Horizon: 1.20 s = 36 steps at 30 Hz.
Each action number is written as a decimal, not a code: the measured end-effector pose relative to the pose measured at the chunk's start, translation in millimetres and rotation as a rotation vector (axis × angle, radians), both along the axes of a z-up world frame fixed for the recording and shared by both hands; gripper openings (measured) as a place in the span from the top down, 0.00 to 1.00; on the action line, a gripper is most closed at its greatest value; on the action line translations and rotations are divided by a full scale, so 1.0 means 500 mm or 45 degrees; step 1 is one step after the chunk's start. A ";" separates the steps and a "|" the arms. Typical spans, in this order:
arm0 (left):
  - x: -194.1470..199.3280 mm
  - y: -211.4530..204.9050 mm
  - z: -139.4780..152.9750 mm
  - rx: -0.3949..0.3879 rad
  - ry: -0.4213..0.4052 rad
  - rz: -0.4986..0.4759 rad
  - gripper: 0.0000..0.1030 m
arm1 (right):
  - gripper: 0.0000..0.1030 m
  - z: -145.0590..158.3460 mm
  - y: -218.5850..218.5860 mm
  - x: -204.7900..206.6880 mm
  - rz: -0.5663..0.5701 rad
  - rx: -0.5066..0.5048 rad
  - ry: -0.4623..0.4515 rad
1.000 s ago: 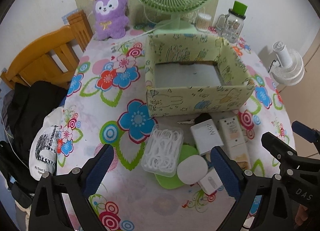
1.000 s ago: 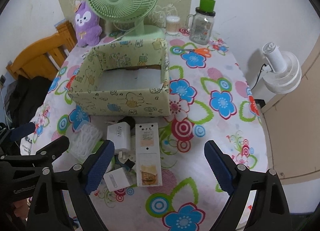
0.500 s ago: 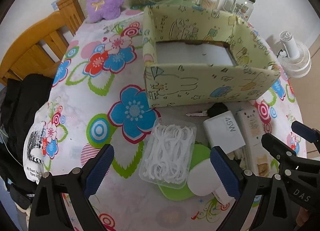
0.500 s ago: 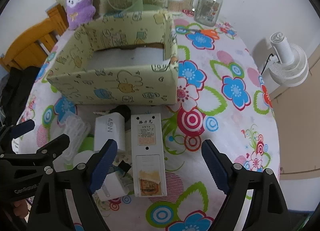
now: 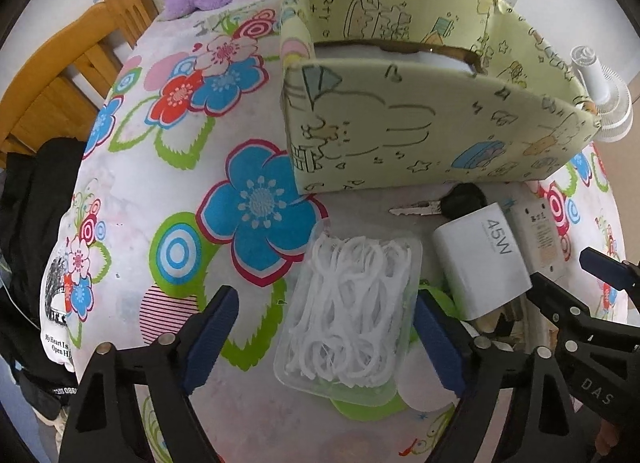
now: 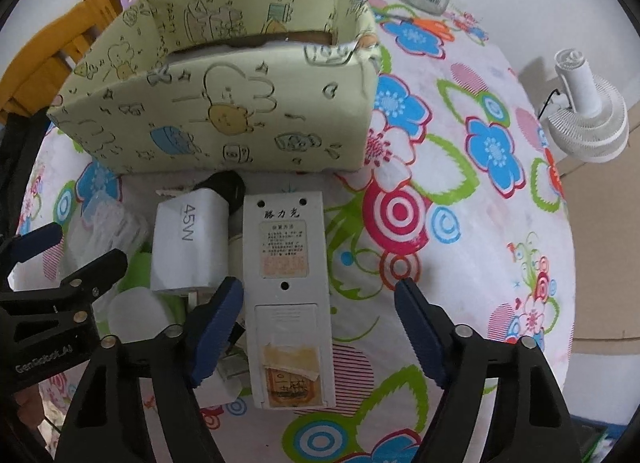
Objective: Organize rigid objects
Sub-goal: 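Grasp the clear floss-pick case with the left gripper while the right gripper grasps the white labeled device, then carry the floss case with the left gripper while the right gripper carries the white device over the box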
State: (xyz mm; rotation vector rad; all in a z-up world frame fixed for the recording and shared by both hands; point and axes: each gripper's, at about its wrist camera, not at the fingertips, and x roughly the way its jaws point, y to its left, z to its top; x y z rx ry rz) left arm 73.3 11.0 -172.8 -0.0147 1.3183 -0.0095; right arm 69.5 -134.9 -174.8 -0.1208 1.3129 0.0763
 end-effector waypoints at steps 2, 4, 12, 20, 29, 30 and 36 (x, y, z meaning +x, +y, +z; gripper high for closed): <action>0.001 0.001 -0.005 -0.009 0.007 0.001 0.17 | 0.27 -0.007 0.004 0.003 0.001 -0.002 0.013; 0.002 0.001 -0.006 -0.015 0.011 -0.004 0.19 | 0.29 -0.012 0.006 0.005 0.001 -0.003 0.022; 0.010 0.013 -0.020 -0.111 0.026 -0.007 0.38 | 0.53 -0.028 0.021 0.016 0.015 0.040 0.069; 0.000 -0.006 -0.003 -0.061 -0.009 -0.045 0.40 | 0.54 -0.018 0.029 0.007 0.022 0.026 0.064; -0.017 -0.032 0.060 -0.068 -0.062 -0.052 0.40 | 0.54 0.034 0.014 -0.009 0.024 0.056 0.012; -0.022 -0.036 0.071 -0.066 -0.073 -0.052 0.40 | 0.54 0.044 0.015 -0.012 0.025 0.063 0.002; -0.036 -0.047 0.112 -0.056 -0.126 -0.052 0.40 | 0.54 0.082 0.011 -0.028 0.036 0.093 -0.055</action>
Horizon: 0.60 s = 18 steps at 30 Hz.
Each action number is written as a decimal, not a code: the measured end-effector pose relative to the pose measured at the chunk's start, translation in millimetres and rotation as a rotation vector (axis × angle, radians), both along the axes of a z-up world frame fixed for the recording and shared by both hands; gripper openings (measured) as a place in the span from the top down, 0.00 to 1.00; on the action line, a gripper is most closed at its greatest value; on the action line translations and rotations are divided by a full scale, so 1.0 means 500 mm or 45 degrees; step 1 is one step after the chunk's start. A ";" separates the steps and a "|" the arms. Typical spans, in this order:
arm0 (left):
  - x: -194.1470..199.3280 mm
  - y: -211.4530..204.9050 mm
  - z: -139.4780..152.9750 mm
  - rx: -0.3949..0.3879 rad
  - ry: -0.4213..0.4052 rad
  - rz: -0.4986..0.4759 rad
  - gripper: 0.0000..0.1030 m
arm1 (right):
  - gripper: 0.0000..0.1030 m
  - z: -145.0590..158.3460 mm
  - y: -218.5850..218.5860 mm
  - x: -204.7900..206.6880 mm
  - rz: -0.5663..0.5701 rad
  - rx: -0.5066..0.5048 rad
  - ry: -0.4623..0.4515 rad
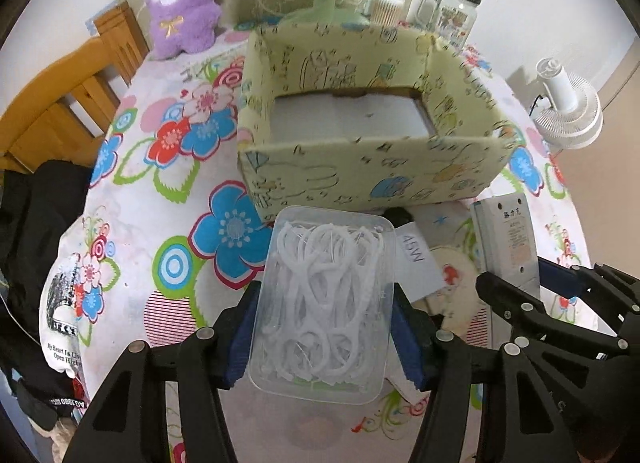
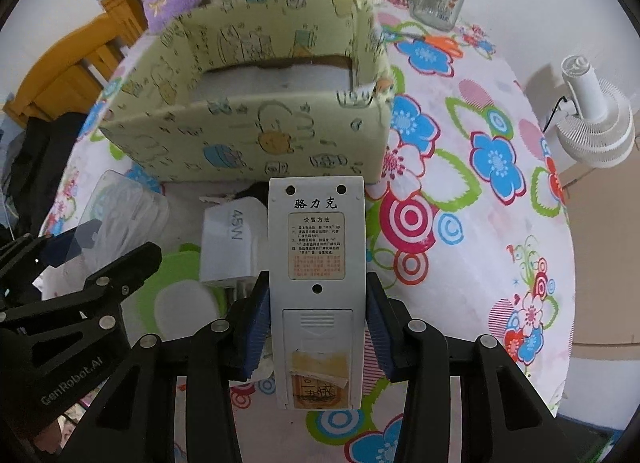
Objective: Organize rigid objects
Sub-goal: 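Carry the floss case with the left gripper while the right gripper carries the white device over the box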
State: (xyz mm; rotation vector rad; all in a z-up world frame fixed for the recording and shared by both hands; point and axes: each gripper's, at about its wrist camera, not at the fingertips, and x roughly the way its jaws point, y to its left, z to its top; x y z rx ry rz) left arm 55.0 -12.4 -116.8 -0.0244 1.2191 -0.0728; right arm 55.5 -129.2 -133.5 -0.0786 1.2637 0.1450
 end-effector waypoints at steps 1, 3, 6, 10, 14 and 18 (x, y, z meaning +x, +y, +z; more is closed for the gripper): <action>-0.003 -0.004 0.008 0.001 -0.008 0.000 0.40 | 0.54 0.006 -0.001 -0.003 0.002 0.005 -0.010; -0.008 -0.010 0.024 0.003 -0.025 0.002 0.40 | 0.54 0.024 -0.002 -0.006 0.008 0.015 -0.034; -0.012 -0.011 0.046 0.008 -0.054 0.009 0.40 | 0.54 0.047 0.000 -0.012 0.008 0.022 -0.064; -0.018 -0.015 0.073 0.016 -0.087 0.018 0.40 | 0.54 0.072 -0.007 -0.014 0.007 0.031 -0.090; -0.017 -0.014 0.099 0.020 -0.111 0.033 0.40 | 0.54 0.103 -0.008 -0.017 0.011 0.037 -0.114; -0.013 -0.016 0.126 0.030 -0.138 0.035 0.40 | 0.54 0.128 -0.009 -0.016 0.015 0.047 -0.127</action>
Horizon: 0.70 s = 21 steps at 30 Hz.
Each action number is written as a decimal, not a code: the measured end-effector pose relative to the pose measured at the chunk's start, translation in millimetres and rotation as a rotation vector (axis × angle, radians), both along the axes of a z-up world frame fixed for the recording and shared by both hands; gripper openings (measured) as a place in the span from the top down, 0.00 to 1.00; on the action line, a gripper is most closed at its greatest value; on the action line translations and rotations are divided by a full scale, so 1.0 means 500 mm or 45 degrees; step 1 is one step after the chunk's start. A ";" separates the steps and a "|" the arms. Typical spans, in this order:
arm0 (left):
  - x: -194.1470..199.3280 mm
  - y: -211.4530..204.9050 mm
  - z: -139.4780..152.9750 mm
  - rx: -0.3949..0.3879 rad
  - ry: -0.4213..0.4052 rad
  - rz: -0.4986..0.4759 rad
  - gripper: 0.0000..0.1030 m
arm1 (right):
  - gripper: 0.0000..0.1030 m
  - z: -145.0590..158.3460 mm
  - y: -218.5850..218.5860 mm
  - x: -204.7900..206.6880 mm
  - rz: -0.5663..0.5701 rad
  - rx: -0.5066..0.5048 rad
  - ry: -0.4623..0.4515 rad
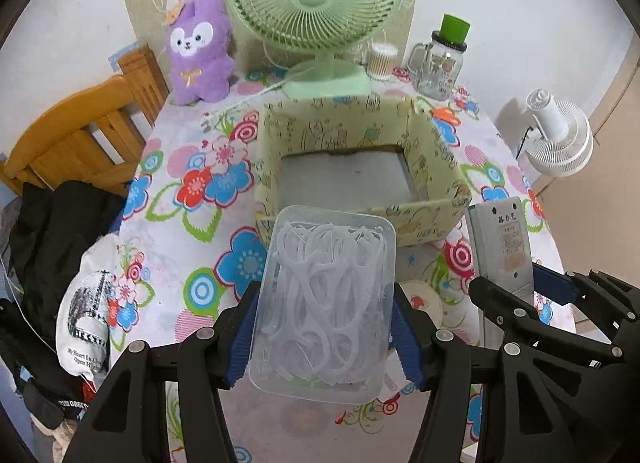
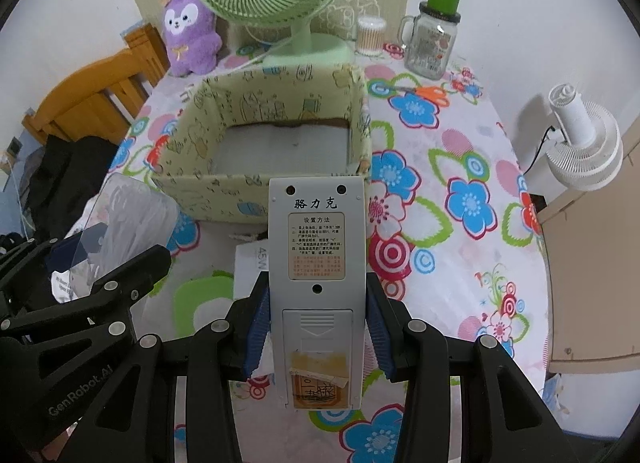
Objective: Organize rigid objects
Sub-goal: 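Carry the floss case with the left gripper while the right gripper carries the white device over the box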
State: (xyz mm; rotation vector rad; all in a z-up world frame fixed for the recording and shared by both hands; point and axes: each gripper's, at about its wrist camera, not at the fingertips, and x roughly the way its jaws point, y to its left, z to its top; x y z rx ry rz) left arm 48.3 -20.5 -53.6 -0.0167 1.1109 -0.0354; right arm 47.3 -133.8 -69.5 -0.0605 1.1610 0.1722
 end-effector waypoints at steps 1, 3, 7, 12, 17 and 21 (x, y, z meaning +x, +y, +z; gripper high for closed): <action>0.001 -0.001 0.005 0.002 -0.005 0.000 0.40 | 0.54 0.006 -0.001 0.002 0.001 0.002 -0.002; 0.003 -0.002 0.014 0.003 -0.016 0.002 0.40 | 0.54 0.016 -0.002 0.004 0.002 0.005 -0.009; 0.009 -0.001 0.031 0.006 -0.034 0.009 0.40 | 0.54 0.034 -0.001 0.013 0.011 0.001 -0.023; 0.024 0.007 0.047 -0.006 -0.047 0.024 0.40 | 0.54 0.051 0.003 0.035 0.021 0.009 -0.028; 0.041 0.015 0.058 -0.014 -0.062 0.037 0.40 | 0.54 0.063 0.011 0.056 0.032 0.006 -0.035; 0.059 0.021 0.064 -0.025 -0.070 0.042 0.40 | 0.54 0.071 0.017 0.079 0.042 -0.002 -0.039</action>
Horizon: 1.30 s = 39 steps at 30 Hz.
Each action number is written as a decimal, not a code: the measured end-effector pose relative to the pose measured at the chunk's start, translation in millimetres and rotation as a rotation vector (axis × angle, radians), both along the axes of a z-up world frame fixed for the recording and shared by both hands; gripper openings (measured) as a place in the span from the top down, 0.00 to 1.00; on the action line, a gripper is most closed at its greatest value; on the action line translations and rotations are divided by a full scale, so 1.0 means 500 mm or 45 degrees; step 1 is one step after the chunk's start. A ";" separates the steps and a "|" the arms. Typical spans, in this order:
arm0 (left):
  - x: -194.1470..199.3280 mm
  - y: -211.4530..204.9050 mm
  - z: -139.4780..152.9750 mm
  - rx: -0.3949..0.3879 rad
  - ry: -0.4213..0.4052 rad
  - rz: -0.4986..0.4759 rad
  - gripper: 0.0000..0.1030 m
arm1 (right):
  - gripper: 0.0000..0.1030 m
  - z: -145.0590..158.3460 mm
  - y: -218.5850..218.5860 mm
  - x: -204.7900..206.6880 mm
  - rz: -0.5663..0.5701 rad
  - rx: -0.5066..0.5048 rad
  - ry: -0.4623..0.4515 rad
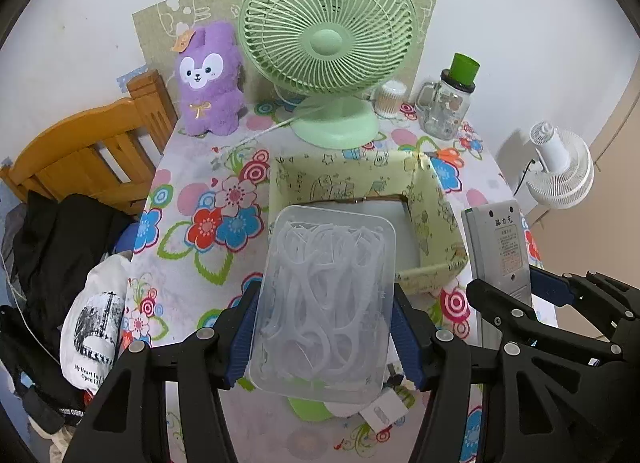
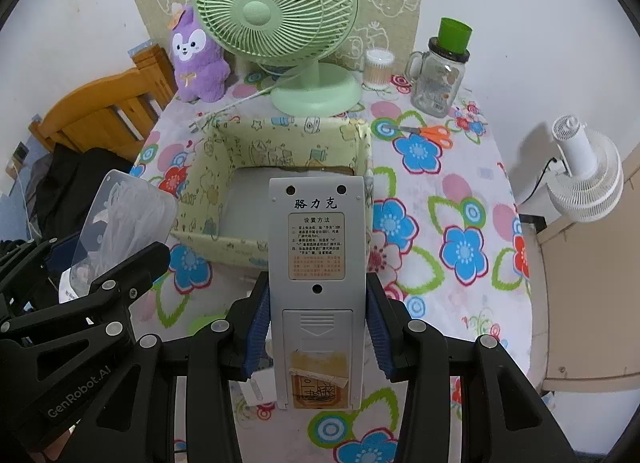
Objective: Organize rigid objects
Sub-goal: 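Carry the floss case with the left gripper while the right gripper carries the white device over the box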
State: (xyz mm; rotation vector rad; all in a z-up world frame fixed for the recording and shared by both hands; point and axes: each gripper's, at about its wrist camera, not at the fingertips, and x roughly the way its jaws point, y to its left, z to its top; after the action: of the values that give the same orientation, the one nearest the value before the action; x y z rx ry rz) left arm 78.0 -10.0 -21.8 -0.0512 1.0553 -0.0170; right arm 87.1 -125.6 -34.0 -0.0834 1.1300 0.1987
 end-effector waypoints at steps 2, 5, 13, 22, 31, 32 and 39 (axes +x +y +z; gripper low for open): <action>0.010 0.002 0.002 -0.001 -0.007 -0.003 0.40 | 0.54 0.003 0.003 0.012 0.003 -0.003 0.000; 0.031 0.004 0.000 0.013 -0.013 -0.009 0.40 | 0.54 0.005 0.005 0.032 0.003 0.002 0.003; 0.083 0.012 -0.018 -0.002 -0.003 -0.013 0.40 | 0.54 -0.004 0.012 0.089 0.018 -0.012 0.028; 0.130 0.012 -0.048 -0.014 0.026 -0.023 0.40 | 0.54 -0.022 0.010 0.160 0.010 0.016 0.069; 0.175 0.013 -0.083 -0.030 0.064 -0.022 0.40 | 0.54 -0.062 0.004 0.227 -0.018 0.017 0.111; 0.179 0.013 -0.088 -0.031 0.071 -0.020 0.40 | 0.54 -0.064 0.004 0.230 -0.020 0.018 0.115; 0.201 0.002 -0.130 -0.035 0.126 -0.040 0.40 | 0.54 -0.100 0.012 0.260 -0.016 0.020 0.167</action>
State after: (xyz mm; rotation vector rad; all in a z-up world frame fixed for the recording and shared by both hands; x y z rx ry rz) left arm 178.6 -9.0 -86.8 -0.0606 1.1551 -0.0580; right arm 217.2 -119.4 -84.0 -0.0498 1.2594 0.2041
